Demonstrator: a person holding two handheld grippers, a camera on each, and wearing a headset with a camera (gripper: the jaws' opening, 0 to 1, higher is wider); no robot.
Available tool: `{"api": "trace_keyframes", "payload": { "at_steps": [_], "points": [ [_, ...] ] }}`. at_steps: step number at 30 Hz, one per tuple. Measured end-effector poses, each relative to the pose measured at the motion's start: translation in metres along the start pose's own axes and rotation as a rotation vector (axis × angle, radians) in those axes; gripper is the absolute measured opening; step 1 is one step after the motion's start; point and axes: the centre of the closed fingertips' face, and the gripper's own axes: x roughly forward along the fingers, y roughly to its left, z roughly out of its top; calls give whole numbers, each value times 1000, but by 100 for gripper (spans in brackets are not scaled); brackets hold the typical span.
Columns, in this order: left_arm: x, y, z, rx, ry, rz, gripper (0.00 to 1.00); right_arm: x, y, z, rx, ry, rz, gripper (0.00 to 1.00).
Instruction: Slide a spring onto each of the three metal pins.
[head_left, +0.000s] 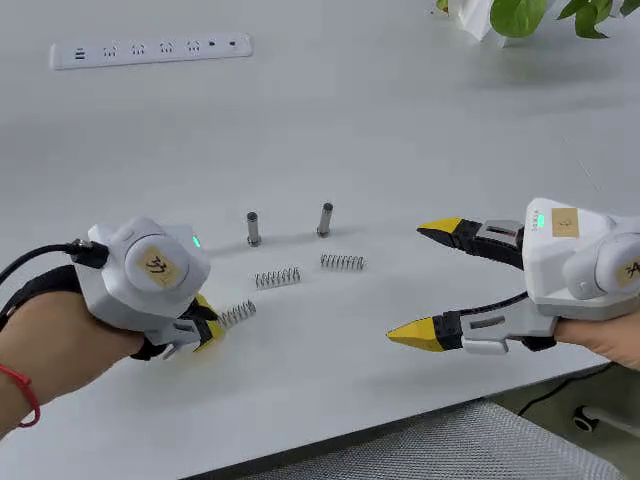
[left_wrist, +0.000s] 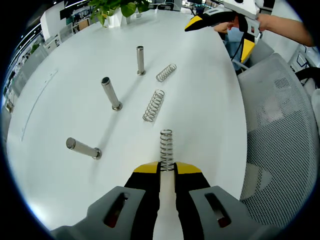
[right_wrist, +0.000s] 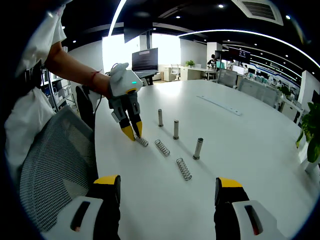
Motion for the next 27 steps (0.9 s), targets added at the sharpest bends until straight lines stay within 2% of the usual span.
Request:
{"api": "trace_keyframes", "payload": {
  "at_steps": [13,27],
  "points": [
    [-2,-5,-1,-18,-56,-18,7,3,3,0,-1,2,12,76],
    [-19,-12,2,-29,-123,-14,7,6,9,9,-22,5,28,75]
  ]
}}
